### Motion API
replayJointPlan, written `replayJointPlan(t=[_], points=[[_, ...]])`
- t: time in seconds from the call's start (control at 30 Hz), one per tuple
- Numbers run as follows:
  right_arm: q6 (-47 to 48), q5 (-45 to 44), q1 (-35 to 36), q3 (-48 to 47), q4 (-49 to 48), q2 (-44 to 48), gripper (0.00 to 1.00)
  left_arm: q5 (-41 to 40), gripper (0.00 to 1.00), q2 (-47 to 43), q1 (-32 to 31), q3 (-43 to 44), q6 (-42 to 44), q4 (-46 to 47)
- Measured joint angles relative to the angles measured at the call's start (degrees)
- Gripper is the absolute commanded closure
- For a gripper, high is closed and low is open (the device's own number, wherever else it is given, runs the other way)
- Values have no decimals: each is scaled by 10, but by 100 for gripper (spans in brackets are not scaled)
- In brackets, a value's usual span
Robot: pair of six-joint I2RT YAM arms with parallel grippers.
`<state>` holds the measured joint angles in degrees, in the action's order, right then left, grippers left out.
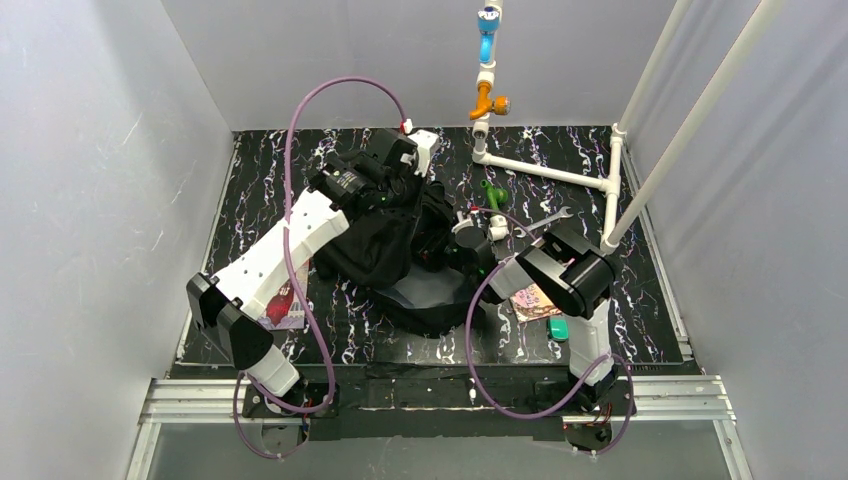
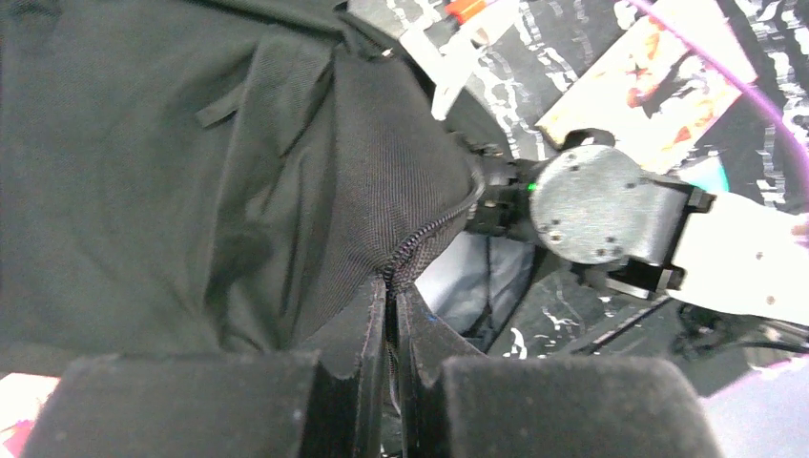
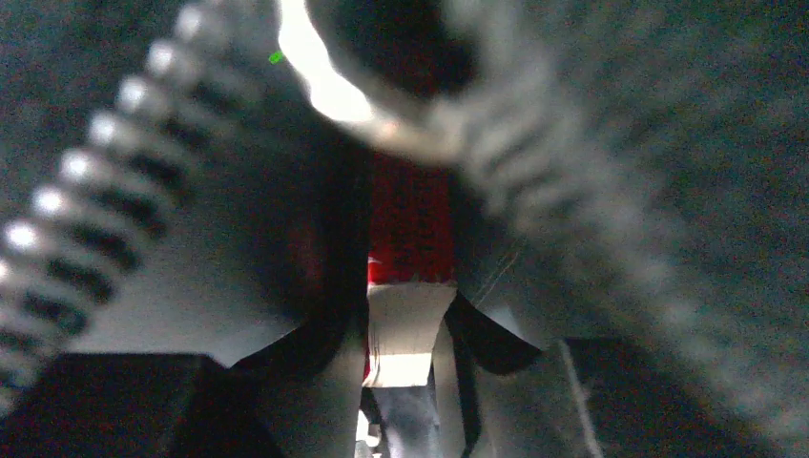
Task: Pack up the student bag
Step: Place the book in the student bag.
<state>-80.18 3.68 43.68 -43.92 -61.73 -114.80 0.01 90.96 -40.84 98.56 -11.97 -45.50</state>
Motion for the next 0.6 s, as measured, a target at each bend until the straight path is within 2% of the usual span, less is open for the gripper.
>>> replayJointPlan(t=[0.17,0.27,0.33,0.37,0.4,0.43,0.47,0.5,0.53,0.6], points=[[37,-10,-2,25,54,41,33,-59,100,-10,-1,-43,22,2],[79,-9,-4,56,134,113,20,-100,100,-24,-1,-73,35,0],[122,-2,-5,71,196,184,14,-120,100,-30,-1,-90,43,0],[168,10,-5,71,249,244,10,-125,100,-33,-1,-98,47,0],[201,21,-5,70,273,284,10,-126,100,-34,-1,-101,49,0],[263,36,-5,70,350,339,9,-113,100,-35,-1,-103,47,1],[287,42,-5,70,379,361,9,-99,100,-37,0,-110,42,2],[342,37,-4,70,470,414,6,-85,100,-37,-1,-116,37,3],[392,14,-4,72,574,499,2,-70,100,-37,-1,-121,27,2],[430,-52,-5,67,684,583,2,-52,100,-37,-1,-147,10,7]])
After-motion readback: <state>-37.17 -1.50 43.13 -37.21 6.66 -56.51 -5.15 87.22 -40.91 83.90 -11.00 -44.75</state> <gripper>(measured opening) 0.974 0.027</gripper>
